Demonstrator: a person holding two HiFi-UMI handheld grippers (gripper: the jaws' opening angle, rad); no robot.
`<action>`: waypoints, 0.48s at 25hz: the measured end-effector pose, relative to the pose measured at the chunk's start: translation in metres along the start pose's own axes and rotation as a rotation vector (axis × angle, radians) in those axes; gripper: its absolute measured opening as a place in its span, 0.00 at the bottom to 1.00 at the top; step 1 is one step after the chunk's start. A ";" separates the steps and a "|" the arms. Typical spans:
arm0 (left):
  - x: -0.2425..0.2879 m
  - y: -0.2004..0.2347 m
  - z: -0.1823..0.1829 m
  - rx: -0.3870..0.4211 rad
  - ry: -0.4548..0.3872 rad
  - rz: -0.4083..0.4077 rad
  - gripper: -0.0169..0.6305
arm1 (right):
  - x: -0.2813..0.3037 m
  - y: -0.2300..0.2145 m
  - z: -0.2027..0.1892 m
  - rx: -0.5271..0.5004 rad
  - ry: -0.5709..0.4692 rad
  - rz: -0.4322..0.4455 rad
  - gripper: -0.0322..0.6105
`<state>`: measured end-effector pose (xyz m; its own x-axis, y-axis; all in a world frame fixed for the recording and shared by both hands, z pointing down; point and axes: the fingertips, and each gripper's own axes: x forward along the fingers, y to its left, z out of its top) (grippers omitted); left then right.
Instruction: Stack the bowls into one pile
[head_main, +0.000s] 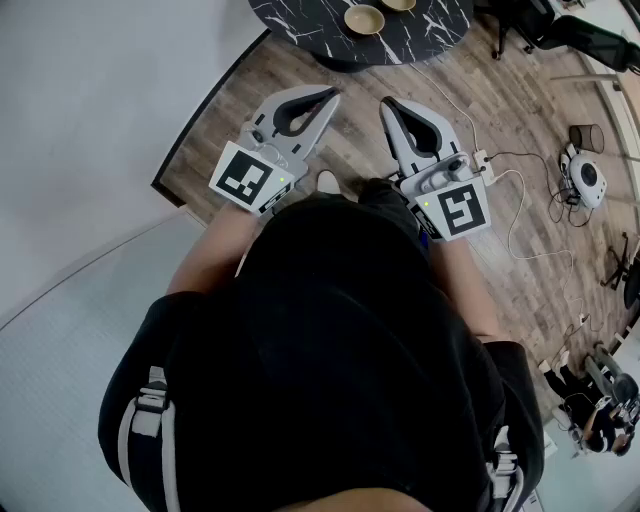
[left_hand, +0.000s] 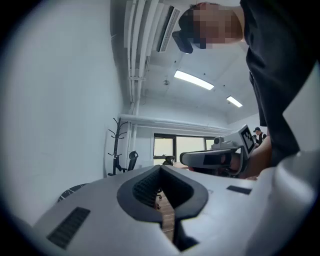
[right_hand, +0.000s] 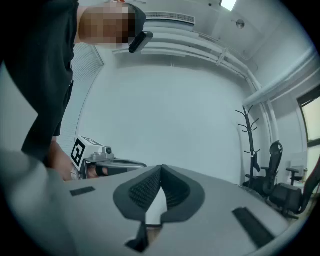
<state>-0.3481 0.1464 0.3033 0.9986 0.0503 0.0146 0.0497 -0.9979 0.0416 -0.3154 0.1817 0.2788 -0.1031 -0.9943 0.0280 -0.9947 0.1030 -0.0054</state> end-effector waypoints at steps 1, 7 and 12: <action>-0.001 0.000 0.000 0.002 0.001 -0.003 0.03 | -0.002 -0.001 -0.007 -0.001 0.004 0.000 0.05; -0.001 0.000 0.000 0.006 -0.002 -0.010 0.03 | -0.002 -0.002 -0.020 -0.001 0.022 0.006 0.05; 0.000 0.005 0.001 0.007 -0.008 -0.012 0.03 | 0.000 -0.012 -0.024 0.036 0.022 -0.023 0.05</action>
<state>-0.3479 0.1409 0.3020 0.9981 0.0615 0.0066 0.0613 -0.9975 0.0348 -0.3040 0.1809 0.3025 -0.0802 -0.9955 0.0507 -0.9961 0.0782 -0.0408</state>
